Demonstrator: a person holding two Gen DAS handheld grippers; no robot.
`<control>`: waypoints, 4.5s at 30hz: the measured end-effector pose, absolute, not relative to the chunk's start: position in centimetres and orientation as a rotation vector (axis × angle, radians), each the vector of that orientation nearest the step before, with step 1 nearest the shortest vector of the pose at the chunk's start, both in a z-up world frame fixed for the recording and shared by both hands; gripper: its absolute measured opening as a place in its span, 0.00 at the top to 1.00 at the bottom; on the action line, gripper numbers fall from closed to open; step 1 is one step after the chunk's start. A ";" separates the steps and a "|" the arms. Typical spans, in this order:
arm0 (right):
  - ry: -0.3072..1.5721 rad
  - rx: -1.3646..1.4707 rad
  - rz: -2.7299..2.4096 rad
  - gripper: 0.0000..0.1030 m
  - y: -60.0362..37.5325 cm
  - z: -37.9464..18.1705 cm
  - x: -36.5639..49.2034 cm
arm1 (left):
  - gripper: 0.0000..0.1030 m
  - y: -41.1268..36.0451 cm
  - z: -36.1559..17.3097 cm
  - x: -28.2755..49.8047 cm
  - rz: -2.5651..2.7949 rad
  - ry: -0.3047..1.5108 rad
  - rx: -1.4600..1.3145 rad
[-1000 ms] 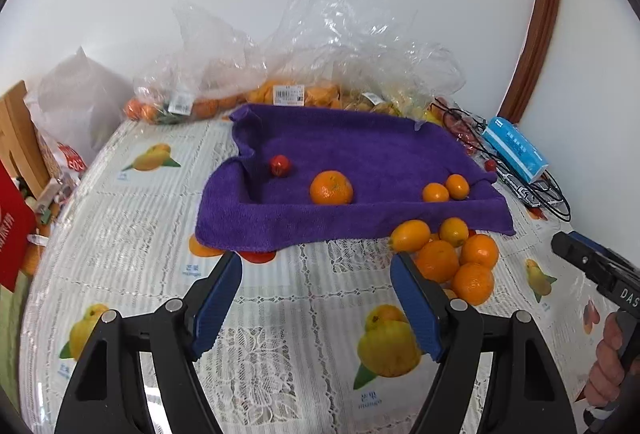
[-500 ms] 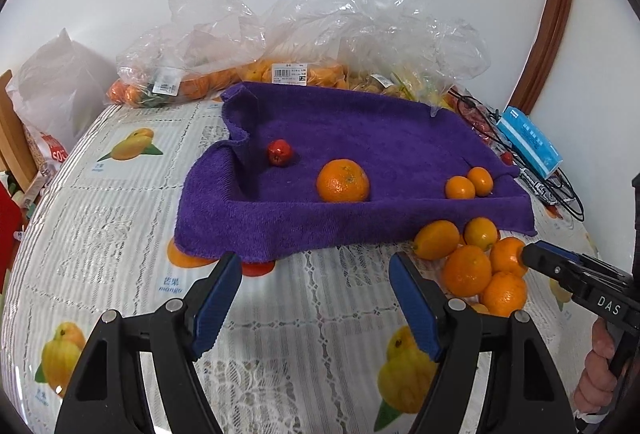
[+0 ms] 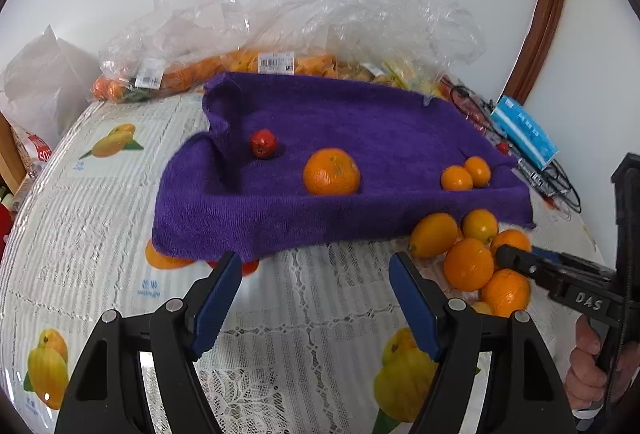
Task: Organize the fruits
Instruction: 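Grasp a large orange with the right gripper while the left gripper moves toward the fruit row, then grasp an oval orange fruit with the left gripper while the right gripper holds the orange, then carry both held fruits up over the purple towel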
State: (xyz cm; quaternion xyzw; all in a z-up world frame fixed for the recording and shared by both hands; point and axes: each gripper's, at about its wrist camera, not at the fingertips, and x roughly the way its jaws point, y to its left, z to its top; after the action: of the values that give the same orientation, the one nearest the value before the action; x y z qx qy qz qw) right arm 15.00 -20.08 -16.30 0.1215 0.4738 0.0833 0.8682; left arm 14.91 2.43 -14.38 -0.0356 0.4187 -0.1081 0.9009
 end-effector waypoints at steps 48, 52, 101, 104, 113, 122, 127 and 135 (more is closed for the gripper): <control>0.846 0.194 0.138 0.59 -26.1 -15.4 12.4 | 0.63 -6.6 -15.1 18.5 -0.345 0.954 -0.083; 0.876 0.185 0.147 0.58 -25.8 -15.9 12.6 | 0.62 -6.6 -15.4 18.9 -0.349 0.968 -0.097; 0.792 0.214 0.116 0.59 -24.5 -10.8 11.8 | 0.68 -1.1 -11.3 15.6 -0.287 0.893 -0.133; 0.784 0.228 0.102 0.59 -24.2 -9.8 12.3 | 0.68 -0.4 -10.1 15.6 -0.278 0.861 -0.134; 0.739 0.236 0.109 0.59 -23.1 -6.7 14.1 | 0.68 0.3 -7.7 16.9 -0.251 0.801 -0.107; 0.720 0.217 0.128 0.59 -22.5 -5.7 18.2 | 0.68 -0.7 -7.3 20.8 -0.236 0.760 -0.061; 0.709 0.186 0.143 0.59 -21.9 -5.1 20.4 | 0.68 -0.6 -6.9 22.3 -0.201 0.713 -0.033; 0.709 0.256 0.221 0.59 -22.6 -8.2 21.6 | 0.68 0.7 -10.3 22.8 -0.154 0.748 -0.072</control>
State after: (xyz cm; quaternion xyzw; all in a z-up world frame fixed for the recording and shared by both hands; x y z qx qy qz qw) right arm 21.61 -22.63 -8.17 0.1250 0.3453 0.1076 0.9239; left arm 22.84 0.68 -10.31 -0.0352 0.3648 -0.0752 0.9274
